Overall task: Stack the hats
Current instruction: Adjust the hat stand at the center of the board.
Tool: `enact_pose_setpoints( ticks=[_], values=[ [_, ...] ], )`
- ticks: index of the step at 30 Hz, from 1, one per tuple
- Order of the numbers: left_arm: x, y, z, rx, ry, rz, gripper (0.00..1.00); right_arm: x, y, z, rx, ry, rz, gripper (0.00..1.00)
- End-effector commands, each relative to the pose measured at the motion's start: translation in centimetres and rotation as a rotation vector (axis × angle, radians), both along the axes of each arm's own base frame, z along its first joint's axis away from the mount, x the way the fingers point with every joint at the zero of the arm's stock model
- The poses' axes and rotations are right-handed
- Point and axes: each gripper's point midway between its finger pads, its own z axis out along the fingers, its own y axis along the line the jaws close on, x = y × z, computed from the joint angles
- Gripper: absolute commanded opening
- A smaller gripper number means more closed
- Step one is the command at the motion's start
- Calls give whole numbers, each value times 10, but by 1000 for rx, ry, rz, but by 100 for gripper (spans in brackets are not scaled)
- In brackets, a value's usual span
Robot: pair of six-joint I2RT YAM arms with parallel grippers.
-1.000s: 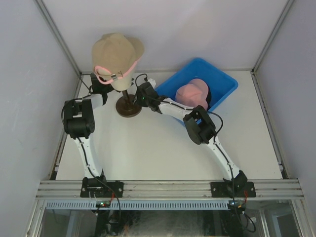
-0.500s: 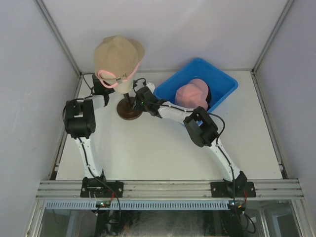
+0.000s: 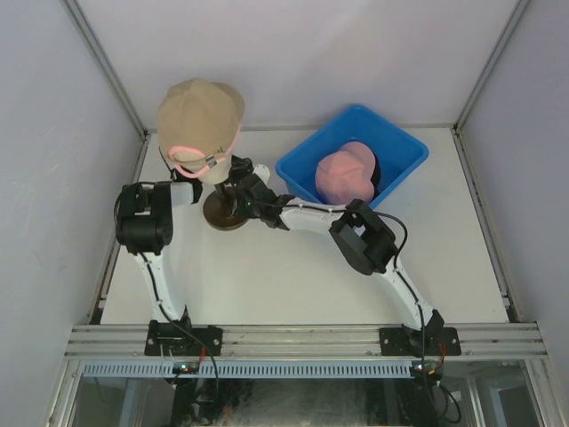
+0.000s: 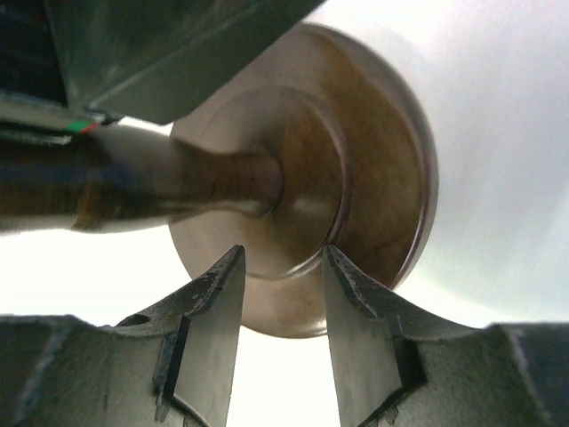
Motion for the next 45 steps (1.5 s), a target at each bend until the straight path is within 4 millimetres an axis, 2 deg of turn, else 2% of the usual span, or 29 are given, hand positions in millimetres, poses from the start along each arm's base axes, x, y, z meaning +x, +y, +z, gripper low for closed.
enact_pose_setpoints(
  ticks=[1, 4, 7, 9, 13, 18, 21, 25, 29, 33, 38, 45],
  values=[
    [-17, -1, 32, -2, -110, -17, 33, -26, 10, 30, 54, -25, 27, 40],
    [-16, 12, 29, 6, -100, 56, 33, -36, 9, 31, 52, -29, 41, 40],
    [-12, 40, 33, -23, -101, 178, 35, -46, 6, 36, 44, -50, 58, 40],
    [-10, 61, 38, -83, -85, 271, 36, -50, 2, 48, 45, -80, 56, 40],
    [-9, 90, 40, -150, -81, 400, 37, -53, -12, 66, 56, -119, 41, 40],
    [-9, 114, 29, -191, -51, 514, 38, -51, -30, 71, 54, -128, 21, 41],
    [-17, 127, 14, -179, -19, 585, 38, -41, -37, 75, 60, -142, 5, 42],
    [-38, 151, -15, -129, 41, 715, 38, -18, -40, 74, 76, -141, -9, 42],
    [-66, 167, -43, -72, 109, 844, 38, 2, -34, 75, 81, -136, 1, 42],
    [-90, 179, -62, -25, 165, 962, 38, 21, -26, 78, 82, -130, 15, 42],
    [-111, 187, -73, 45, 200, 1037, 38, 38, -10, 78, 106, -95, 54, 42],
    [-126, 191, -89, 151, 270, 1052, 38, 43, 10, 73, 161, -42, 111, 43]
  ],
)
